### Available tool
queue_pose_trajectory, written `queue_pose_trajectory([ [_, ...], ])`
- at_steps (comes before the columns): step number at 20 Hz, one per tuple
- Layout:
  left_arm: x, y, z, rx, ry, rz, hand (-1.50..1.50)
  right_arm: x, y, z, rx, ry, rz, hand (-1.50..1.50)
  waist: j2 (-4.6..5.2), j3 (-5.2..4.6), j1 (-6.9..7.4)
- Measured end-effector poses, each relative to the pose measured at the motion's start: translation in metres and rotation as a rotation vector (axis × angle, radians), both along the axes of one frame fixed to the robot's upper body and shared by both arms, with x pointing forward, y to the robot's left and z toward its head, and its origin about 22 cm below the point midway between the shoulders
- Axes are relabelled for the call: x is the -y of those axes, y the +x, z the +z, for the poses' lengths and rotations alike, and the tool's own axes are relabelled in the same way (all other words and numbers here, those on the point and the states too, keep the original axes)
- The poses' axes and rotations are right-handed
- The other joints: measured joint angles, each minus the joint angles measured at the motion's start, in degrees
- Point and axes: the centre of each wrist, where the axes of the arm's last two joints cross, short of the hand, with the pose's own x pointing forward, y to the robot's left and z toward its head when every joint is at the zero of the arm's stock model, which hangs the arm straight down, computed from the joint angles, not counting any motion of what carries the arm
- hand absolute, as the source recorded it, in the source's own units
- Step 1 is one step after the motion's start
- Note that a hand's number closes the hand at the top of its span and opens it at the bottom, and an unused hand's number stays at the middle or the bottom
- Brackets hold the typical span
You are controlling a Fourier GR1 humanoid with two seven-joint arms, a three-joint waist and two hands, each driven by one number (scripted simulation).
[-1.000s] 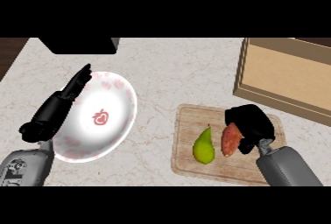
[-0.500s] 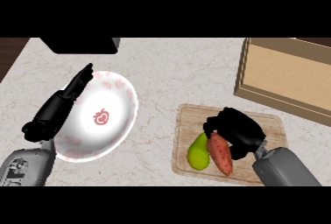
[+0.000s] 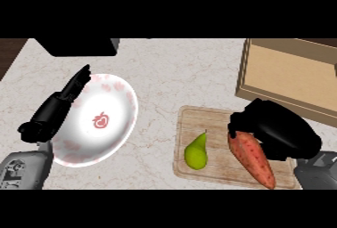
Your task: Pick the sweet potato from the cutting board and place it in the cardboard box
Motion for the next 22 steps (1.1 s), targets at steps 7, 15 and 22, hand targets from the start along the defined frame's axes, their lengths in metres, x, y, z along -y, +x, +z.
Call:
queue_pose_trajectory([
  [7, 0.010, -0.006, -0.003, 0.002, -0.005, -0.007, 0.00, 0.038, 0.010, 0.042, 0.005, 0.259, -0.267, 1.50, -0.04, -0.02, 0.18],
  [15, 0.013, -0.002, 0.003, 0.012, -0.006, -0.021, 0.00, 0.082, 0.061, 0.083, -0.009, 0.404, -0.539, 1.50, 0.28, -0.01, 1.31],
  [22, 0.017, 0.004, 0.004, 0.014, -0.005, -0.036, 0.00, 0.128, 0.104, 0.097, 0.004, 0.317, -0.656, 1.50, 0.68, 0.02, 2.24],
])
